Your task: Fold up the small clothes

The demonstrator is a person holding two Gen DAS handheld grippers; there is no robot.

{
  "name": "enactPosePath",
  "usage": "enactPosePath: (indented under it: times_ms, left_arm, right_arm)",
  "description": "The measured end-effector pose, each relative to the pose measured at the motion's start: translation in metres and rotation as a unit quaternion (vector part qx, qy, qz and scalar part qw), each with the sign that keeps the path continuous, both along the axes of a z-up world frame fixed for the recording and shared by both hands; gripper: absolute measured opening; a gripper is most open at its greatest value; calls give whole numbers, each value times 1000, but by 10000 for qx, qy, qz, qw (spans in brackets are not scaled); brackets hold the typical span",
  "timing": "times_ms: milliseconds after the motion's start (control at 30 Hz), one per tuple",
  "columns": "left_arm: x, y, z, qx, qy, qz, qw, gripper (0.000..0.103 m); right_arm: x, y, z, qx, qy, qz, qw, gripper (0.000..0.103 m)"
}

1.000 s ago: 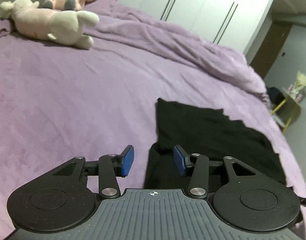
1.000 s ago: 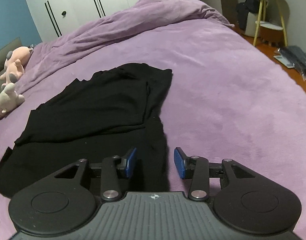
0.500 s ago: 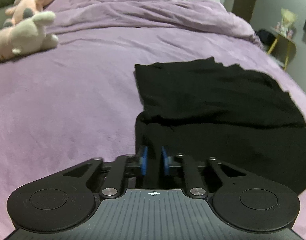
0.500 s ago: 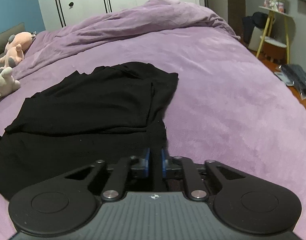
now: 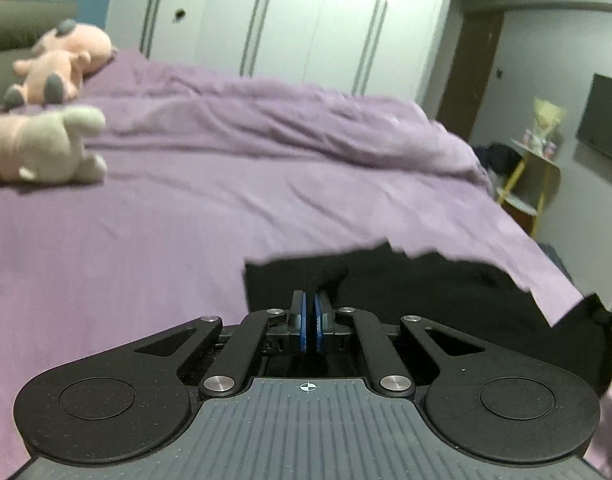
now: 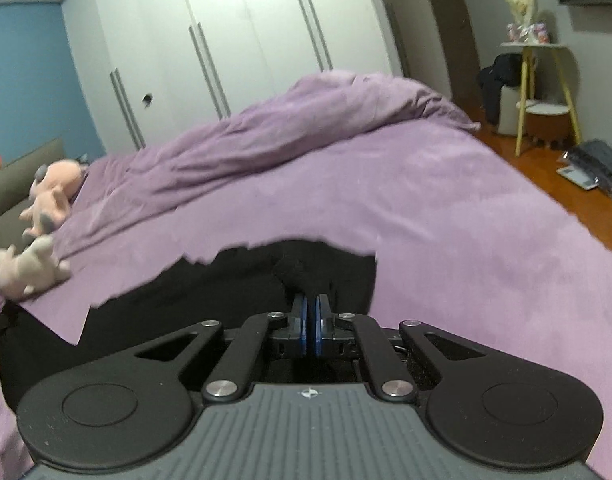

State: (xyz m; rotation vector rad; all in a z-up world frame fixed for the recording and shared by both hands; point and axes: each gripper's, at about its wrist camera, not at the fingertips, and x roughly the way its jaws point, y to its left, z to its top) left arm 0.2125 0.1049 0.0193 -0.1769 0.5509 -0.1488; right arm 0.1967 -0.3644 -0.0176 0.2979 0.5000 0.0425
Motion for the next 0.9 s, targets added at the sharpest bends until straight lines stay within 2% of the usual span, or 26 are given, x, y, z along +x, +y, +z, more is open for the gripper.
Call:
enactPosePath:
  times_ms: [67,133,300,400,467,533,600,733,767,833,867,900]
  left_arm:
    - [18,-2,1,96,-83,150,9998,6]
    - [39,-5,-6,152,29,242,9996,6]
    - [78,-8,-50,212,746,335,9964,6]
    - [80,-4,-70,209,931,310,9950,8]
    - [76,-1,-77,98,980,270,9948,21]
    - [73,2,-81,-22,1005,149,9948,33]
    - [72,2,-84,-102,1058,47,9943,36]
    - [77,-3,-89,-26,1268,-9,9919,34]
    - [79,-4,-90,30,1323,-2,9912,23]
    - [79,-7,-91,96,1307,4,9914,12]
    - [78,-9,-90,173,1268,36,9918,7]
    - [77,-11,-88,252,1215,52,9923,7]
  right_arm:
    - [19,2,-3,-38,57,-53,10000,3]
    - [40,3,-12,-84,248,-146,9995,3]
    - [74,-2,-45,-18,935,-183,9955,4]
    - [78,-2,-55,-142,1056,-133,9942,7]
    - [78,-1,-57,-209,1070,-62,9940,14]
    - [79,-1,-61,-267,1090,15,9937,15]
    - [81,2,-62,-331,1071,63,9937,15]
    - [81,6,-64,-543,1027,114,9932,13]
    - [80,7,-64,-581,992,129,9933,9]
    - [77,9,-61,-653,926,129,9935,5]
    - [75,9,-58,-661,869,130,9939,4]
    - [72,9,-55,-649,786,130,9947,4]
